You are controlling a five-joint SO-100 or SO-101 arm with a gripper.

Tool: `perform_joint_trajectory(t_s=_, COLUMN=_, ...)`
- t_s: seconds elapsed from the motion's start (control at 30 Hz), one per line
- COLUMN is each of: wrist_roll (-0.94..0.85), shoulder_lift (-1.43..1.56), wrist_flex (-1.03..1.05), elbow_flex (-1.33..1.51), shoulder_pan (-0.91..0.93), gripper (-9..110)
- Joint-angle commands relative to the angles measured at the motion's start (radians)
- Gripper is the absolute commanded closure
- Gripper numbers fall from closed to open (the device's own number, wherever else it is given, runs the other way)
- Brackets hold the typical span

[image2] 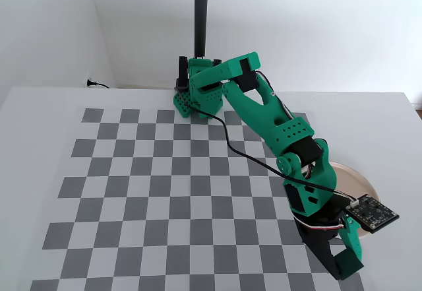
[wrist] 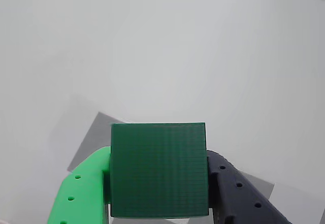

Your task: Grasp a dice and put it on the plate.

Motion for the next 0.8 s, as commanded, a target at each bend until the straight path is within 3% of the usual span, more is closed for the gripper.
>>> perform_joint_trajectory(t_s=0.0, wrist_roll=-0.002, shoulder_lift=0.034, wrist_flex=0.002, elbow_flex=-0.14, shoulder_pan=-0.025, gripper=106)
perform_joint_trajectory(t_s=0.77, wrist_roll=-0.005, shoulder_lift=-0.046, wrist_flex=0.138, elbow_flex=-0.244, shoulder_pan=-0.172, gripper=106)
